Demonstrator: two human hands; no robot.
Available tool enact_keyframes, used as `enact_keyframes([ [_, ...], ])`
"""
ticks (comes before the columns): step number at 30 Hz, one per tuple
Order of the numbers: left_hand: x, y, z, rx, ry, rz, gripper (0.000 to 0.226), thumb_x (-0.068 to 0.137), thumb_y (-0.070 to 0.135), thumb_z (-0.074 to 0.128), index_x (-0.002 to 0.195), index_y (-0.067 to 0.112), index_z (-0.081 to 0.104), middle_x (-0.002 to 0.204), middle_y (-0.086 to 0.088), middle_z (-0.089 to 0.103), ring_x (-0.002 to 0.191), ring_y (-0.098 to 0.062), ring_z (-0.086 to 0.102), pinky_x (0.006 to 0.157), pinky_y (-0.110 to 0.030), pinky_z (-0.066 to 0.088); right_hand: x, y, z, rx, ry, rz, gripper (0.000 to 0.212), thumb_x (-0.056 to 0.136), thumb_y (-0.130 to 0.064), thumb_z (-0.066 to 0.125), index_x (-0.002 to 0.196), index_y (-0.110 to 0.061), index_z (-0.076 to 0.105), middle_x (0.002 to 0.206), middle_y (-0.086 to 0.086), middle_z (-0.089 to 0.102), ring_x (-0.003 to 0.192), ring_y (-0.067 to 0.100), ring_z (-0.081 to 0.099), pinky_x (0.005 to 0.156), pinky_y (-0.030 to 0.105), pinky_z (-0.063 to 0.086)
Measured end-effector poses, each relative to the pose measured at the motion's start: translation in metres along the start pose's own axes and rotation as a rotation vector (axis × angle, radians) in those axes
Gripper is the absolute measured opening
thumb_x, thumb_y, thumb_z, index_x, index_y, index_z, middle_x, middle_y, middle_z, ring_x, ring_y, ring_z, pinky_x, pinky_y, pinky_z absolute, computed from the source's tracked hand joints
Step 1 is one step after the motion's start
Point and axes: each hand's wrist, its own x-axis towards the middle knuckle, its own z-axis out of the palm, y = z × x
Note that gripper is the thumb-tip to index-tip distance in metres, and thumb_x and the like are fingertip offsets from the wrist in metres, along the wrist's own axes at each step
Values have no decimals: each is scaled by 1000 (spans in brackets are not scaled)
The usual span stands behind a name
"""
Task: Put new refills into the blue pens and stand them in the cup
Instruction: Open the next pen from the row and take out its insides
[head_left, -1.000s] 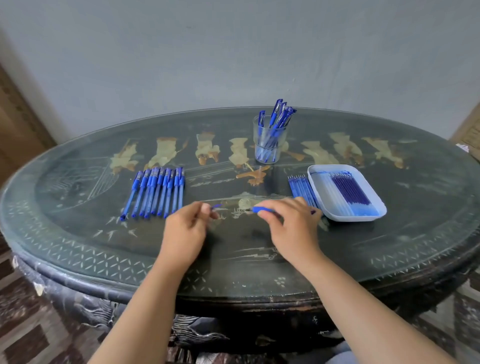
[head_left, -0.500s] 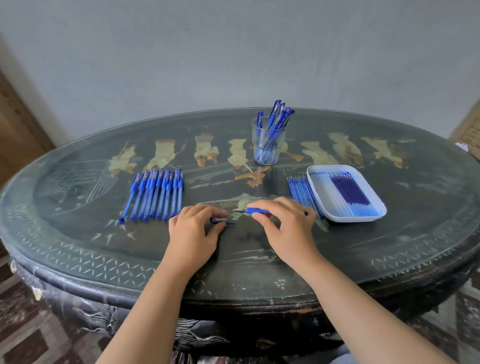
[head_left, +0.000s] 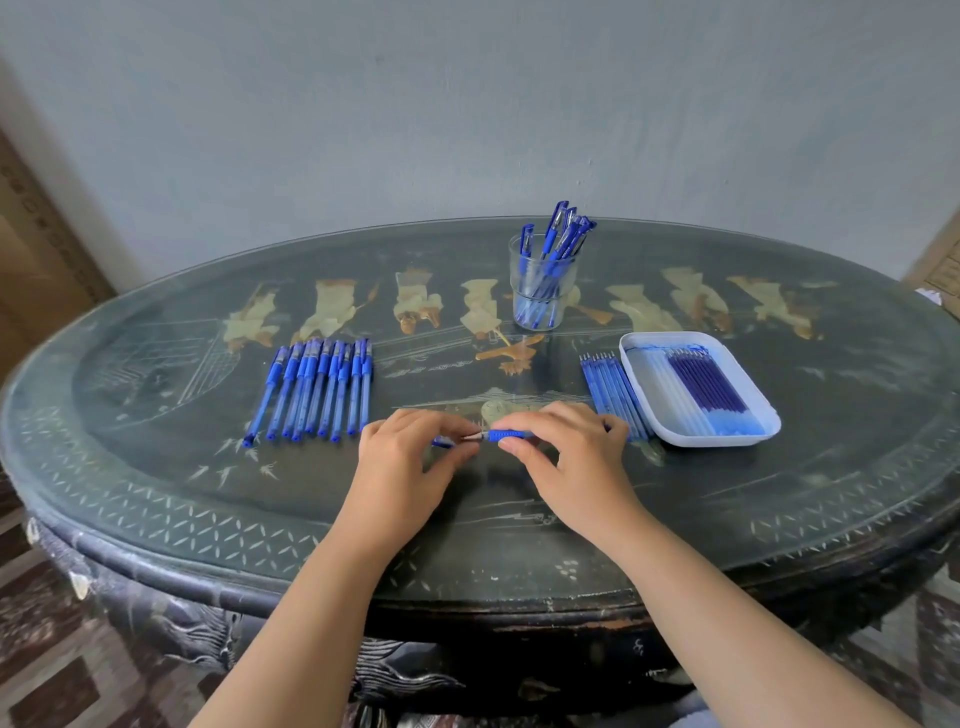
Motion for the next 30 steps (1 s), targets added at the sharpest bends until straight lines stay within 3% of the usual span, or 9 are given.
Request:
enact_keyframes([
  [3, 2, 2, 1, 13, 18, 0, 8, 87, 40, 65, 85, 33, 67, 83, 34, 58, 87, 0, 60, 80, -52, 49, 0, -1, 0, -8, 7, -39, 22, 91, -52, 48, 100, -47, 67, 86, -19, 61, 88, 6, 54, 74, 33, 18],
  [7, 1, 2, 1, 27, -1, -2, 37, 96, 58, 41, 82, 33, 65, 78, 30, 59, 86, -2, 60, 78, -52, 49, 0, -2, 0, 20, 11, -42, 20, 90, -51, 50, 102, -47, 65, 90, -19, 62, 89, 5, 55, 74, 34, 20],
  [11, 1, 5, 0, -52, -30, -60, 35, 84, 66, 54, 106, 41, 64, 99, 29, 65, 104, 0, 59, 91, -49, 47, 0, -2, 0, 36, 22, -37, 19, 90, -50, 52, 103, -47, 64, 90, -18, 62, 87, 4, 57, 75, 37, 26],
  [14, 2, 4, 1, -33, -6, -33, 27, 86, 61, 54, 95, 38, 64, 94, 25, 64, 99, -4, 59, 86, -51, 48, 0, -2, 0, 11, 11, -48, 20, 92, -51, 49, 103, -47, 65, 91, -19, 61, 88, 4, 56, 75, 37, 26],
  [16, 2, 4, 0, -7, 12, -42, 45, 91, 68, 42, 88, 32, 70, 91, 24, 64, 97, -8, 60, 85, -51, 49, 0, -2, 0, 3, 6, -51, 21, 92, -51, 48, 104, -47, 65, 91, -19, 60, 89, 4, 55, 76, 37, 26],
  [21, 0, 9, -1, -38, -34, -95, 43, 82, 65, 57, 118, 42, 59, 104, 28, 64, 108, 1, 55, 98, -45, 43, 1, -2, 0, 31, 26, -31, 22, 92, -52, 48, 104, -47, 66, 89, -20, 61, 86, 2, 55, 76, 39, 29],
  [24, 1, 6, -1, -60, -17, -77, 18, 84, 49, 61, 100, 40, 58, 99, 24, 64, 100, -2, 58, 89, -50, 47, 0, -1, 1, 31, 25, -20, 22, 93, -54, 48, 104, -47, 66, 88, -19, 61, 85, 2, 56, 78, 41, 31],
  [26, 2, 6, -2, -34, -11, -83, 27, 88, 58, 52, 91, 35, 65, 92, 24, 64, 97, -4, 58, 86, -51, 48, 0, -1, 0, 30, 23, -21, 23, 93, -55, 47, 105, -47, 65, 88, -19, 61, 85, 2, 56, 77, 41, 30],
  [30, 1, 10, -3, -61, -41, -110, 41, 82, 62, 60, 116, 39, 62, 100, 32, 62, 106, 0, 57, 97, -43, 46, 1, -1, 1, 20, 30, -33, 23, 93, -55, 46, 105, -47, 65, 89, -19, 62, 85, 2, 56, 76, 40, 29],
])
